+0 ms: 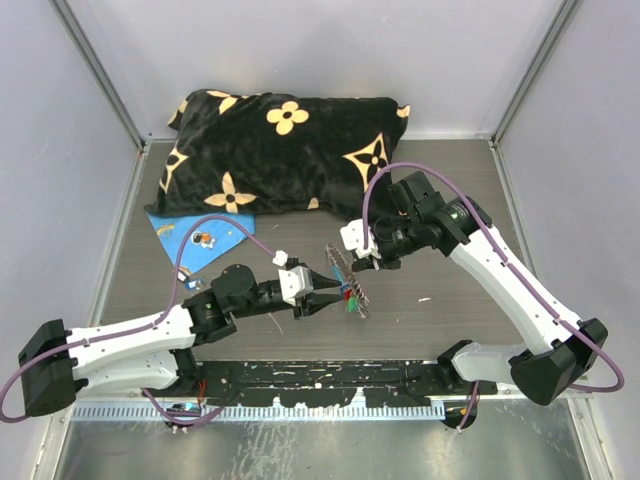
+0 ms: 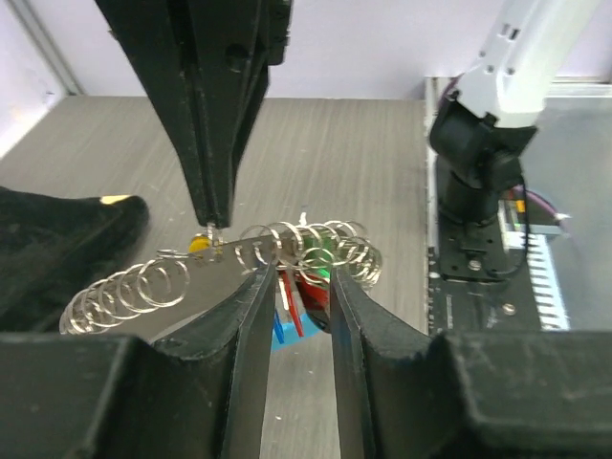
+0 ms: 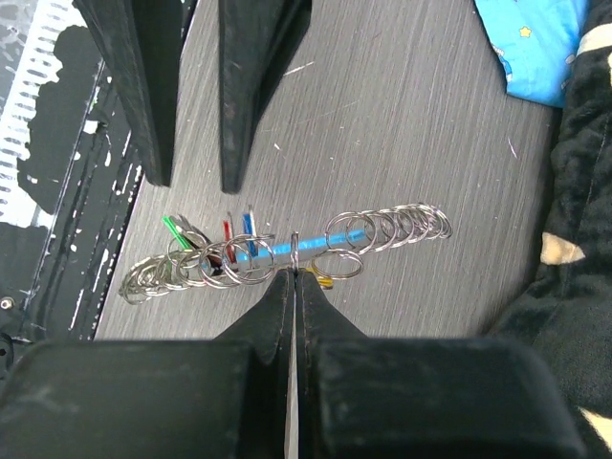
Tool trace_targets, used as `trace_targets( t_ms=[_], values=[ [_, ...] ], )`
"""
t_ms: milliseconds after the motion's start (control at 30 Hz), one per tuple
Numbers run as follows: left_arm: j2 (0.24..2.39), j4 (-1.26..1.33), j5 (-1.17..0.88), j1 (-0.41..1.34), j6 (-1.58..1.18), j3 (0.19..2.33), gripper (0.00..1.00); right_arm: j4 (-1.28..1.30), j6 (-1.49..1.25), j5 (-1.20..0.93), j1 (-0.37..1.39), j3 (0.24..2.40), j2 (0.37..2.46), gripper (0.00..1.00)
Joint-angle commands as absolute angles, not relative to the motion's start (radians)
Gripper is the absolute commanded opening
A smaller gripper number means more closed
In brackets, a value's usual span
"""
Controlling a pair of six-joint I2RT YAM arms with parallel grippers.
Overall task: Remove the keys from the keyring
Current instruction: Remove the key from the keyring.
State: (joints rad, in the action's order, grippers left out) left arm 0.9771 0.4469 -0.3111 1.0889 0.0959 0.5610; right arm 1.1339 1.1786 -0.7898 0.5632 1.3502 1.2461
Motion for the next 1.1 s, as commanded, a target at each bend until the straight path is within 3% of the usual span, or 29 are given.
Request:
trace_targets(
  t_ms=[0, 633, 1067],
  values=[
    [1.012, 0.625, -0.146, 1.119, 0.191, 0.565, 0.30, 1.096, 1.179, -0.818, 0.570, 1.399, 1.235, 0.01],
    [1.113, 0.739, -0.045, 1.132, 0.222, 0.565, 0.31, 1.092, 1.176, -0.841, 0.573, 1.392, 1.232, 0.01],
    [1.144, 0.744, -0.032, 1.131, 0.218, 0.584, 0.22, 1.092, 1.180, -0.850, 0.581, 1.386, 1.232, 0.01]
  ],
)
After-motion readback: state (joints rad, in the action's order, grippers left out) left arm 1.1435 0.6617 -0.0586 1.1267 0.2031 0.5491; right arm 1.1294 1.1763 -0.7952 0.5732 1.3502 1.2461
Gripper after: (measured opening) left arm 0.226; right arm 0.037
